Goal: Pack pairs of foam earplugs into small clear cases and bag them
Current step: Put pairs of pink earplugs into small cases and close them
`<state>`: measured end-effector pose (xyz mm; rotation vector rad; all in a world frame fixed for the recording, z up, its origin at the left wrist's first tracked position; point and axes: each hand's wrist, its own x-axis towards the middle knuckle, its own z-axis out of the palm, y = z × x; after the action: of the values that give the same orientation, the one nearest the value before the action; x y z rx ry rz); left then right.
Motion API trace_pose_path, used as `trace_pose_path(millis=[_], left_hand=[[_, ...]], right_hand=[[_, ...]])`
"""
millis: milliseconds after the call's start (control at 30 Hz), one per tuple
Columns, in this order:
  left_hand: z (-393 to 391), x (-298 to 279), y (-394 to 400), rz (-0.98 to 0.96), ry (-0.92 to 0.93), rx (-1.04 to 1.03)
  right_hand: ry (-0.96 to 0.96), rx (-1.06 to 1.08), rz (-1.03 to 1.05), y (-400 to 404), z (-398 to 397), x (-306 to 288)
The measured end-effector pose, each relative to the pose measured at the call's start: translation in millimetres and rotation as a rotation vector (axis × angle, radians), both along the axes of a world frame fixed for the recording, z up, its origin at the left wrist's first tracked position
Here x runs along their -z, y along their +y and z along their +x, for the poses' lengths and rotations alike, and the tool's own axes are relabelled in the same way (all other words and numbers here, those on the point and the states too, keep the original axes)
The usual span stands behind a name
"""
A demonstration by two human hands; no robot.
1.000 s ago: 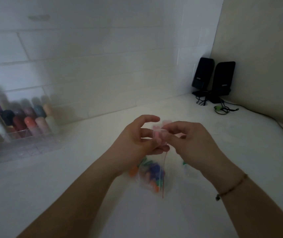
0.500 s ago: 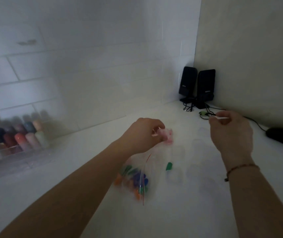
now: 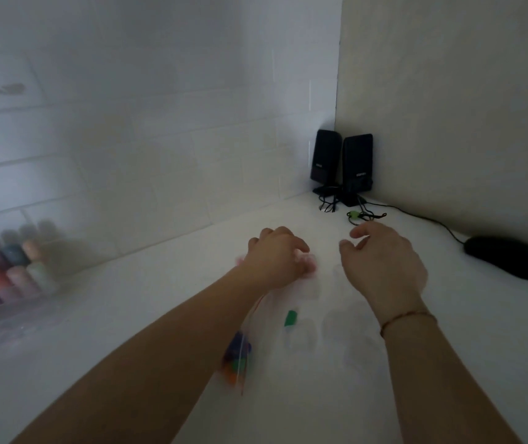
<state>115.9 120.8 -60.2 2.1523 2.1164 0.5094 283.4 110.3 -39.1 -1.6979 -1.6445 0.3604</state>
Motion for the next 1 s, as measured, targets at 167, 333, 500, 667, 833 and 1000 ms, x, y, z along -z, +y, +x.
trace_pose_path(millis=[167,333,500,667,833,1000], left_hand=[[-14,-22,-26,0.262,-0.286,0.032],[-43,-33,-85,0.301,-0.505,-0.044],[-66,-23,-137,0.254,-0.811,-0.136],[-64,-32,-153,-0.145,-1.528,-0.054],[-62,-32,-160,-0.268,-1.608,0.166],[-62,-27,-157,-0.15,-1.63,0.193]], right_hand=[[-0.35,-0.31,-0.022,-13,-12,2],[-0.583,-0.47,-0.029,-16,-25,14],[-0.616,-0.45,0.006,-19,-28,8],[-0.092,-0.786,0.273,-53,-45,-19],[0.108,-1.004,0.358,-70,-61,-11],[0.018,-0.941,0.647,-71,-66,-8]])
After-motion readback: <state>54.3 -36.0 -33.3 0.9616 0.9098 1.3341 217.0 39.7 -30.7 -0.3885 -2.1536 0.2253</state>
